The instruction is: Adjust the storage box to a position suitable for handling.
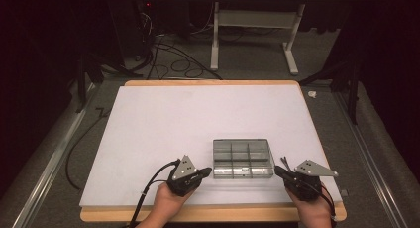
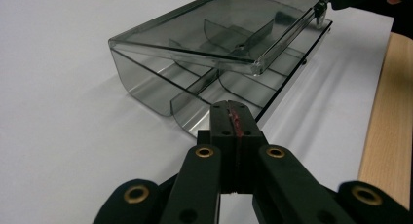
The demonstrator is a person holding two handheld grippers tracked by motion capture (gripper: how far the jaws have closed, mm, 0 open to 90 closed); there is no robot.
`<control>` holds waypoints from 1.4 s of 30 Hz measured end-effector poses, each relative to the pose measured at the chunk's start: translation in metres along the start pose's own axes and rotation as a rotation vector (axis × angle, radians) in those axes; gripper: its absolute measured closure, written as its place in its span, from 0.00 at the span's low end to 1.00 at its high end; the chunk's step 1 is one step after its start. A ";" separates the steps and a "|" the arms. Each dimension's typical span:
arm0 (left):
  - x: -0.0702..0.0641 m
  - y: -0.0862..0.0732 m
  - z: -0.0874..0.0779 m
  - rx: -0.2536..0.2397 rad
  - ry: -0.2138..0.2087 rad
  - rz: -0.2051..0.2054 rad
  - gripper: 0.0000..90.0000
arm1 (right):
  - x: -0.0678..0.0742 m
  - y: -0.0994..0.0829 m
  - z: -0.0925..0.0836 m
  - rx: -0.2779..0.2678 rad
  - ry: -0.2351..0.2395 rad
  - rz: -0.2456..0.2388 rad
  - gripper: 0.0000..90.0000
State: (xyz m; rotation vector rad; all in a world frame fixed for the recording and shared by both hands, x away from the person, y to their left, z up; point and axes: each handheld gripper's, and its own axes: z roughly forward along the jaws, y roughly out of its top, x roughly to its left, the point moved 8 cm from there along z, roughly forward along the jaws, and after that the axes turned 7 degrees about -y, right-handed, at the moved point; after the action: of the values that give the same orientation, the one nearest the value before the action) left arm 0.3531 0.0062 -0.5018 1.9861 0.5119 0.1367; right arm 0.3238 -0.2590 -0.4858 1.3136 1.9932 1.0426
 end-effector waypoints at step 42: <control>0.008 0.044 0.007 -0.081 0.019 0.024 1.00 | -0.006 -0.021 0.017 0.124 0.021 0.031 1.00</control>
State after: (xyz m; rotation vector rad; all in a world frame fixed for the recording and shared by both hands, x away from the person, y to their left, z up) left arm 0.3756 -0.0130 -0.4677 1.9140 0.4872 0.1890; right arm 0.3283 -0.2638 -0.5131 1.4071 2.0882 0.9635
